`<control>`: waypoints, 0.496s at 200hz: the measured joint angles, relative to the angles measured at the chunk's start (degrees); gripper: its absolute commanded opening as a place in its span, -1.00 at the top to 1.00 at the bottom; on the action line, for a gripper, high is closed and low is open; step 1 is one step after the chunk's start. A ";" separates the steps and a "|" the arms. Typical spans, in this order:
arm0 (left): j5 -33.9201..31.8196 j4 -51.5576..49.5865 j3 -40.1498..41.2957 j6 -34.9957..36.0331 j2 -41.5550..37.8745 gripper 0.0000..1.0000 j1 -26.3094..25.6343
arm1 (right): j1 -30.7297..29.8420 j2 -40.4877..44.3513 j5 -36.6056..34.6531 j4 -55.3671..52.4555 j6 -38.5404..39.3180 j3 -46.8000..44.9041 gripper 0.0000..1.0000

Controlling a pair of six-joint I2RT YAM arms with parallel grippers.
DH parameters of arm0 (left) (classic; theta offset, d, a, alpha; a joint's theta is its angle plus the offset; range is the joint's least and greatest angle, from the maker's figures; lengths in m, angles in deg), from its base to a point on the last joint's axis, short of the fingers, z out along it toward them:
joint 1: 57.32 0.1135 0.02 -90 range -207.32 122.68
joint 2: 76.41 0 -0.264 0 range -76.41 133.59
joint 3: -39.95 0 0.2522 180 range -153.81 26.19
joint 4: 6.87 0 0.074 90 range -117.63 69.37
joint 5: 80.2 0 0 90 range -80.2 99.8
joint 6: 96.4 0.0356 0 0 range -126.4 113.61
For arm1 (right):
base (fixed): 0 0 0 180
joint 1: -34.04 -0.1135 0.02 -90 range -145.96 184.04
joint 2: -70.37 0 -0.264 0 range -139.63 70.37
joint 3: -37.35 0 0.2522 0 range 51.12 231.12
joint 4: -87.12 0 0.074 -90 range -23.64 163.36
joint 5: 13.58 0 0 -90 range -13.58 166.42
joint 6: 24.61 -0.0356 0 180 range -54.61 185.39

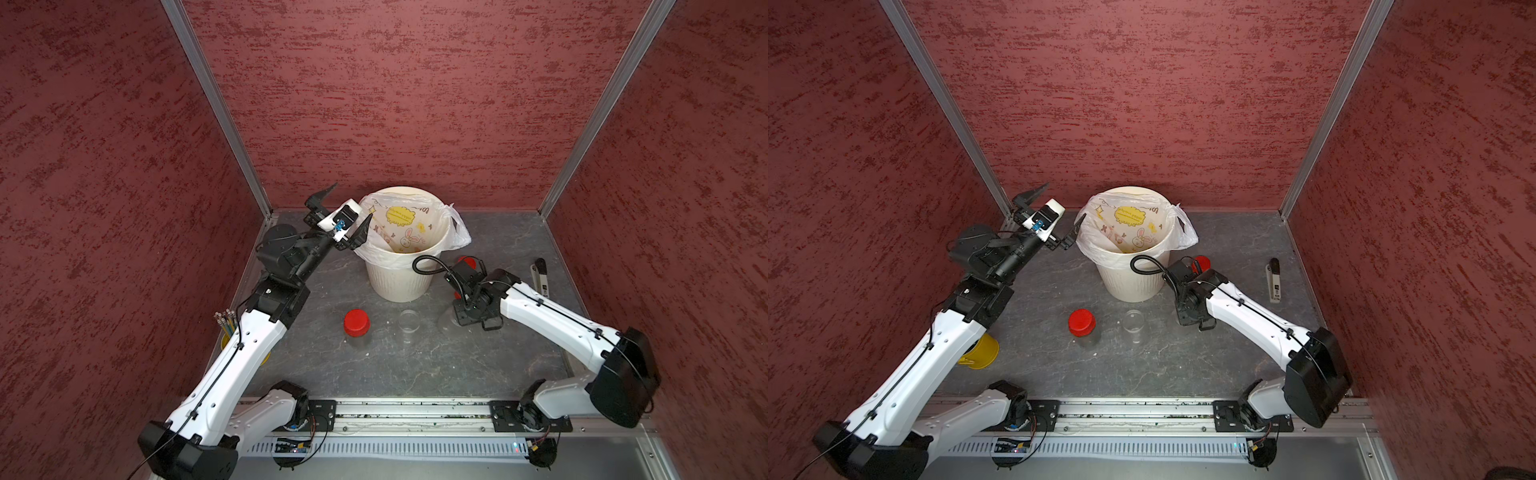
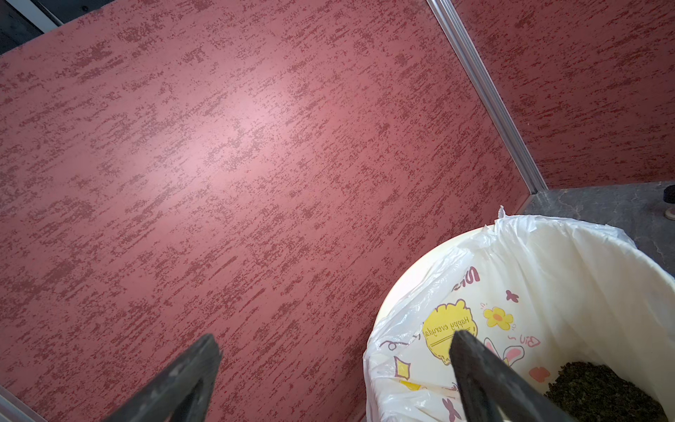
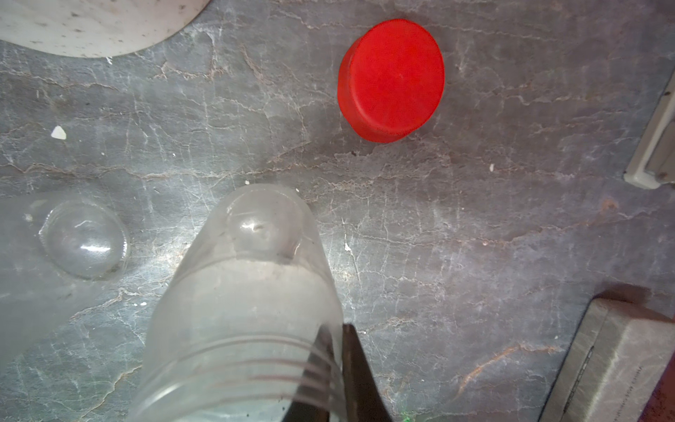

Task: Empty moldy tea leaves from jars
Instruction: Place the jar at the center of the board.

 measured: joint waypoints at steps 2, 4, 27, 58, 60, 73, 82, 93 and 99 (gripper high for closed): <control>0.00 0.00 0.00 0.00 0.00 -0.99 0.00 | 0.00 -0.07 0.00 0.07 0.00 0.00 0.75; 0.00 0.00 0.00 0.00 0.00 -0.99 0.00 | 0.00 -0.09 0.00 0.11 0.02 0.00 0.74; 0.02 -0.02 0.00 0.00 0.00 -0.99 0.00 | 0.00 -0.44 0.02 0.70 0.02 0.00 0.70; 0.04 -0.02 0.00 0.00 0.02 -0.99 0.00 | 0.00 -0.48 0.04 1.05 0.04 0.00 0.62; 0.04 -0.02 0.00 0.00 0.02 -0.99 0.00 | 0.00 -0.48 0.04 1.07 0.04 0.00 0.61; 0.04 -0.07 0.00 0.00 0.02 -0.99 0.00 | 0.00 -0.48 0.04 1.11 0.11 0.00 0.51; 0.04 -0.15 0.00 0.00 0.02 -0.99 0.00 | 0.00 -0.48 0.07 1.20 0.02 0.00 0.45; 0.04 -0.33 0.00 0.00 0.02 -0.99 0.00 | 0.00 -0.48 0.09 1.40 0.26 0.00 0.34; 0.04 -0.42 0.00 0.00 0.00 -0.99 0.00 | 0.00 -0.48 0.11 1.55 0.20 0.00 0.28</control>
